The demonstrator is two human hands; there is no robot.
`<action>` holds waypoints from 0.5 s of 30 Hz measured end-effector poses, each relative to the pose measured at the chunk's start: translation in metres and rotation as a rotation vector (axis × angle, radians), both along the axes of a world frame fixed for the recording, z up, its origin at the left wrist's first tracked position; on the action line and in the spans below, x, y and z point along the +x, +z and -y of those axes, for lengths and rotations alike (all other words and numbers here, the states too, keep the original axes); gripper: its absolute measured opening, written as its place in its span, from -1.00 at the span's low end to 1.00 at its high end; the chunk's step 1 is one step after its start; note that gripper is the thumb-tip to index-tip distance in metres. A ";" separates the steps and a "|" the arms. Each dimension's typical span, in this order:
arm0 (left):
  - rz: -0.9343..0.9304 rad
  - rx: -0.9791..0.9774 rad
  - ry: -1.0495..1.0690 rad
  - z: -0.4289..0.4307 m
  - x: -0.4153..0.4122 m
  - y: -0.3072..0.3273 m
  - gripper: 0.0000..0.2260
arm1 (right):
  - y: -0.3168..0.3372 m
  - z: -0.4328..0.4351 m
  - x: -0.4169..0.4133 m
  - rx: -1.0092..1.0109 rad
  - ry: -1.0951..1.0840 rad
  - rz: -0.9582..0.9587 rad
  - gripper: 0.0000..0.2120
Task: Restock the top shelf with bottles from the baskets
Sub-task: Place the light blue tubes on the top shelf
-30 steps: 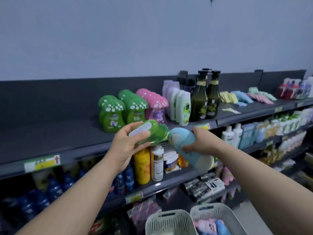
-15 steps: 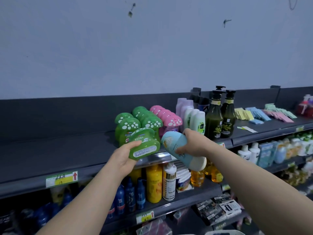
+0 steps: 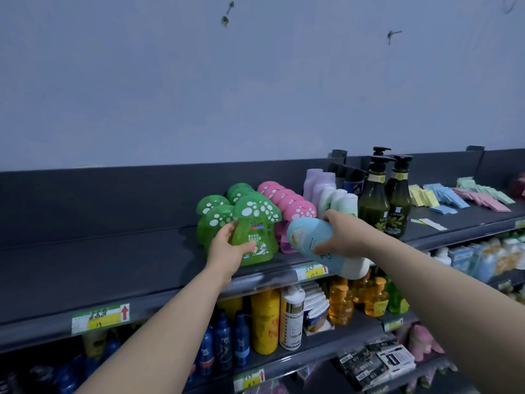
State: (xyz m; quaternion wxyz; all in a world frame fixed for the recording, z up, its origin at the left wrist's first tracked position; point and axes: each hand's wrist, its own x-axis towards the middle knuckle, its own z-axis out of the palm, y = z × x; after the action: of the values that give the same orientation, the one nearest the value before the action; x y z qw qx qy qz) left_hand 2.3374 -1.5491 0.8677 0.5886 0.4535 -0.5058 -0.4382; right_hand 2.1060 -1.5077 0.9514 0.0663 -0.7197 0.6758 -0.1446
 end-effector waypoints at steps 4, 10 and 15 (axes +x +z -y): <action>0.213 0.013 0.044 0.024 -0.006 -0.014 -0.42 | 0.002 0.010 -0.002 -0.034 0.010 -0.129 -0.52; 0.302 0.035 0.075 0.049 -0.013 -0.030 -0.42 | -0.010 0.028 0.000 -0.050 0.000 -0.262 -0.49; 0.363 0.015 0.073 0.055 -0.015 -0.039 -0.50 | -0.016 0.039 -0.002 -0.051 -0.008 -0.256 -0.49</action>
State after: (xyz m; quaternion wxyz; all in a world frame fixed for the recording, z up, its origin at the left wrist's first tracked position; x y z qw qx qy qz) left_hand 2.3228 -1.6045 0.8282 0.4998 0.5475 -0.5836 -0.3314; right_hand 2.1044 -1.5471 0.9354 -0.0393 -0.7309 0.6779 -0.0692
